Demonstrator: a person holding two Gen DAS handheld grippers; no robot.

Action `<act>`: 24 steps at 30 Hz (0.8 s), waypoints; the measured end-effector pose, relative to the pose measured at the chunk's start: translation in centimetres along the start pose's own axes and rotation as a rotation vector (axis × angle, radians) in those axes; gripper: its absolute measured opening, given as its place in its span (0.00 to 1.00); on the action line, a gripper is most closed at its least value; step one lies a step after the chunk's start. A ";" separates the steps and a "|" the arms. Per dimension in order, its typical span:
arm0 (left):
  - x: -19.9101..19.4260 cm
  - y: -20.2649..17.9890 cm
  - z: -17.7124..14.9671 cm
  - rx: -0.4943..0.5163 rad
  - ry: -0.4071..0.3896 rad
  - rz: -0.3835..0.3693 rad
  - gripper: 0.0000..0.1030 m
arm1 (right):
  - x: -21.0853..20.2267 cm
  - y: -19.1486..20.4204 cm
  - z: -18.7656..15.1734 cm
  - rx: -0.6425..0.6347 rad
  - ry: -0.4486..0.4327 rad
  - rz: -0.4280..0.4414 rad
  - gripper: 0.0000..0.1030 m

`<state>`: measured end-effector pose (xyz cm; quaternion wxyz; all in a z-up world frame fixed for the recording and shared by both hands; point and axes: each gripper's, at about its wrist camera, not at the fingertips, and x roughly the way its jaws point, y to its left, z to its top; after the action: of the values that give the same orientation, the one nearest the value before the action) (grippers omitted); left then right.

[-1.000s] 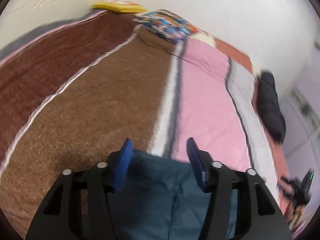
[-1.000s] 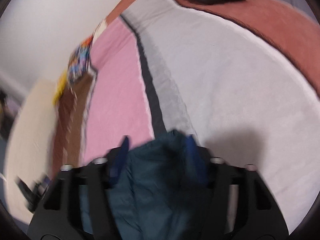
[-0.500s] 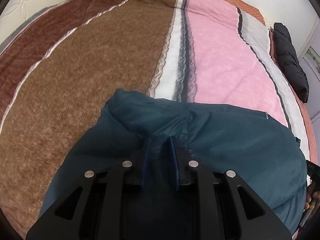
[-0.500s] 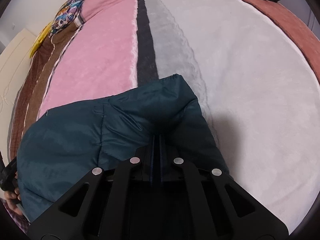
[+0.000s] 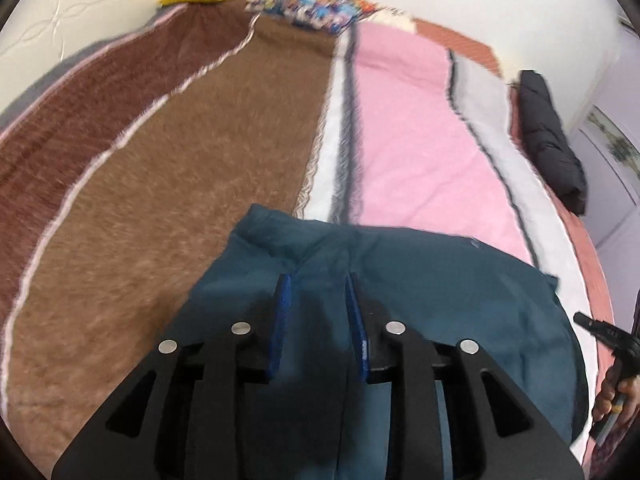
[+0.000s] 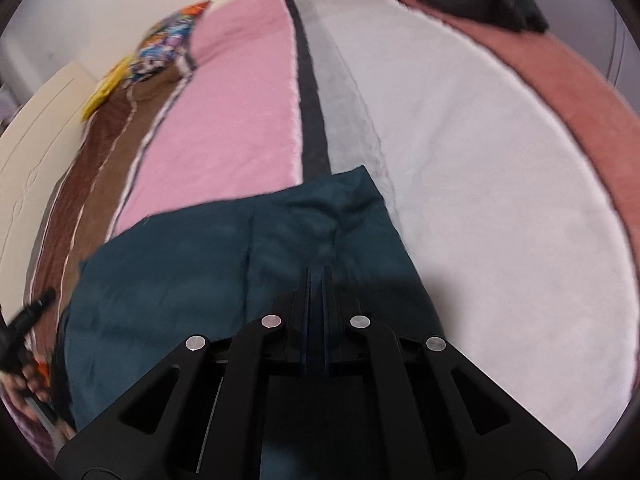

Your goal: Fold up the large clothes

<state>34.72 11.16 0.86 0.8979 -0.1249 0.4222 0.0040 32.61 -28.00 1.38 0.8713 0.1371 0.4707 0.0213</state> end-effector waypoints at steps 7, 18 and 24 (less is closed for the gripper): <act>-6.9 0.6 -8.6 0.048 0.040 -0.013 0.31 | -6.8 -0.9 -10.2 -0.031 0.003 0.017 0.07; -4.3 1.2 -13.8 0.075 0.121 0.115 0.31 | -3.3 -2.3 -13.9 -0.002 0.113 -0.015 0.04; -4.0 1.4 -14.6 0.071 0.124 0.122 0.31 | -1.9 -2.0 -14.5 -0.029 0.111 -0.034 0.04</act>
<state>20.99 9.58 -5.33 0.8721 -0.0671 0.4834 0.0358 19.41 -27.06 -5.16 0.8462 0.1148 0.5200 0.0210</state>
